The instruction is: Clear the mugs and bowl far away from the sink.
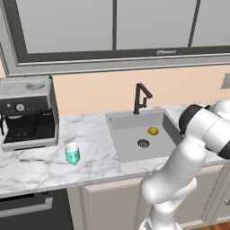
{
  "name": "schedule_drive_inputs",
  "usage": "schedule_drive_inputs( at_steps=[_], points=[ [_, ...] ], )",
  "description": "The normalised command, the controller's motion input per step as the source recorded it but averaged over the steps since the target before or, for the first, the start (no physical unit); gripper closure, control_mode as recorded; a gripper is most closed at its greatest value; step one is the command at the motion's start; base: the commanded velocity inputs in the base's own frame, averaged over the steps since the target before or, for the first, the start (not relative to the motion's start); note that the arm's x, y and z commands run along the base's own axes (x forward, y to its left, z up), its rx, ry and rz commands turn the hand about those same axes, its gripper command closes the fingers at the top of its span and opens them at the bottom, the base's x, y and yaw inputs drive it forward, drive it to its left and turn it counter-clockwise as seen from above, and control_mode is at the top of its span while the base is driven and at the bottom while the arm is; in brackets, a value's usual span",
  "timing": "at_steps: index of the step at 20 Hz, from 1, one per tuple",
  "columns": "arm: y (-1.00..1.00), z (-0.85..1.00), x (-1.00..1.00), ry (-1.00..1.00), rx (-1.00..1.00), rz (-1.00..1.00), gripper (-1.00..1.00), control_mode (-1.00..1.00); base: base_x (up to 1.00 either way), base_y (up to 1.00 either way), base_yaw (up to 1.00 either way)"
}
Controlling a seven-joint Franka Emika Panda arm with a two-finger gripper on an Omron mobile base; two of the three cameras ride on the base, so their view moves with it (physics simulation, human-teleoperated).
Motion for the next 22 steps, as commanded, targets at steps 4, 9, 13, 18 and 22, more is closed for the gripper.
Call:
schedule_drive_inputs(
  at_steps=[4, 9, 13, 18, 22],
  points=[
    [-0.06, -0.12, 0.04, 0.0, 0.02, 0.01, -1.0, -1.0, 0.0, 0.0, 0.0],
    [-0.07, -0.07, 0.17, 0.0, 0.03, 0.01, -1.0, -1.0, 0.0, 0.0, 0.0],
    [-0.11, -0.07, 0.18, 0.0, 0.01, 0.01, -1.0, -1.0, 0.0, 0.0, 0.0],
    [-0.12, -0.06, 0.09, 0.0, 0.0, 0.01, -1.0, -1.0, 0.0, 0.0, 0.0],
    [-0.01, -0.09, 0.07, 0.0, 0.0, 0.0, -1.0, -1.0, 0.0, 0.0, 0.0]
  ],
)
